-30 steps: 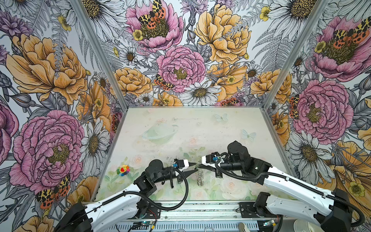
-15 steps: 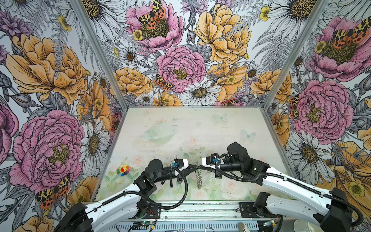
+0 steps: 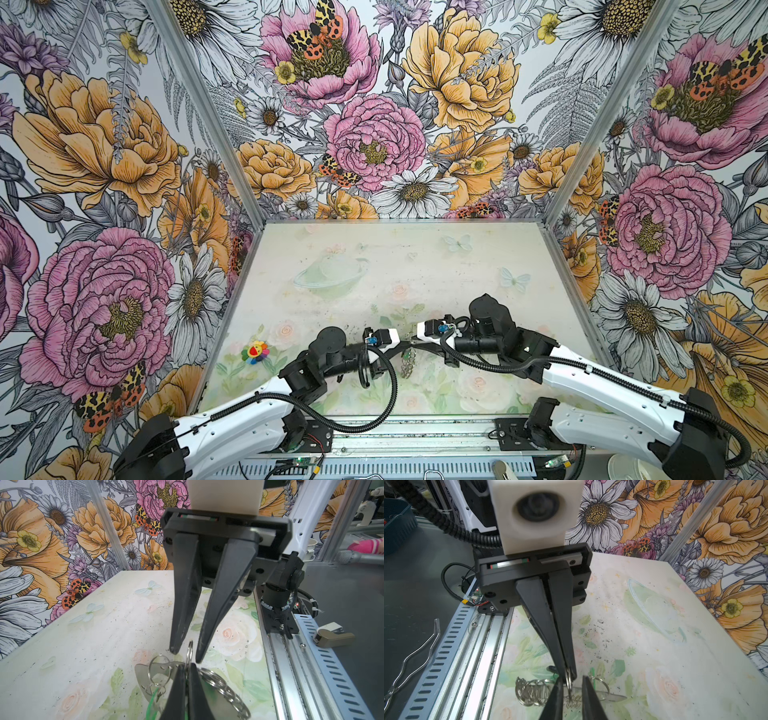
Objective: Attach keys to a key ring
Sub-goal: Insert the key into the keyring.
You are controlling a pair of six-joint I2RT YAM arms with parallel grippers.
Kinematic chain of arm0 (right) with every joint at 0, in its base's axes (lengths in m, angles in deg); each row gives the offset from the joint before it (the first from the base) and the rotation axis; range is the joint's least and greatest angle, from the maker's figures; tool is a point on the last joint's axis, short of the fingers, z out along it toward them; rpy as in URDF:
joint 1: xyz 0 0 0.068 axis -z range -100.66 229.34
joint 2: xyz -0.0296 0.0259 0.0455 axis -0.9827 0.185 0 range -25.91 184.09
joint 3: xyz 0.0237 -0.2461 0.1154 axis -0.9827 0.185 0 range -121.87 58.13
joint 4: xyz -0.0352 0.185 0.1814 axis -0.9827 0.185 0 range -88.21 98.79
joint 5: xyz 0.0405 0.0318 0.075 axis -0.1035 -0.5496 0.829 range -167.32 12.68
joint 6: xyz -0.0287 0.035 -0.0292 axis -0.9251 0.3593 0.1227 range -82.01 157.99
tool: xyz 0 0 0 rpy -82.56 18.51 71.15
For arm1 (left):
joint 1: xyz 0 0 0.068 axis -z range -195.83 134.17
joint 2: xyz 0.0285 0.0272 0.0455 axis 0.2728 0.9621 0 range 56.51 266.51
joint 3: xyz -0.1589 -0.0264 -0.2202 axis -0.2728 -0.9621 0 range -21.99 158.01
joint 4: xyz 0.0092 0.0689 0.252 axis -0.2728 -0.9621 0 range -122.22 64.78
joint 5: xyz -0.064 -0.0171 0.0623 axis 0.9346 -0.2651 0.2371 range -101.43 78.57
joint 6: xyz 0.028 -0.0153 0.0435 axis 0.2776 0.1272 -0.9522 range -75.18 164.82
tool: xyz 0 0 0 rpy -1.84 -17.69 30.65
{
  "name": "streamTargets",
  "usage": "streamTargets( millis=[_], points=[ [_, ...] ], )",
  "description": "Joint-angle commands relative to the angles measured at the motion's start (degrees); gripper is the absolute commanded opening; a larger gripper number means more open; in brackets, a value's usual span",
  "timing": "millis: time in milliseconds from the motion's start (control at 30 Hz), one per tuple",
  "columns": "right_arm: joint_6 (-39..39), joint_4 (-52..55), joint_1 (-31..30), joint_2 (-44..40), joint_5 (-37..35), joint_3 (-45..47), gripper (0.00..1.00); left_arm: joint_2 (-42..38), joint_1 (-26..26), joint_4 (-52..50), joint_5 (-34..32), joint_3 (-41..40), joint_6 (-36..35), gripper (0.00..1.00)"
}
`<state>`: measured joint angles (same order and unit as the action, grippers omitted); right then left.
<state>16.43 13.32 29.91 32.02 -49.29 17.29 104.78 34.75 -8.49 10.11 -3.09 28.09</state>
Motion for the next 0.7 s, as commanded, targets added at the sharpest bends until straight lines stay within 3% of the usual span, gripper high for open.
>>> streamTargets(
  millis=[0,667],
  points=[
    [-2.4,8.3,-0.1,-0.3,-3.4,-4.7,0.2,1.1,0.5,-4.7,-4.1,3.0,-4.2,0.0],
    [-3.9,10.8,-1.6,4.0,-2.4,-7.7,0.17,1.1,0.5,-5.0,0.0,3.3,-4.1,0.0]
  ],
)
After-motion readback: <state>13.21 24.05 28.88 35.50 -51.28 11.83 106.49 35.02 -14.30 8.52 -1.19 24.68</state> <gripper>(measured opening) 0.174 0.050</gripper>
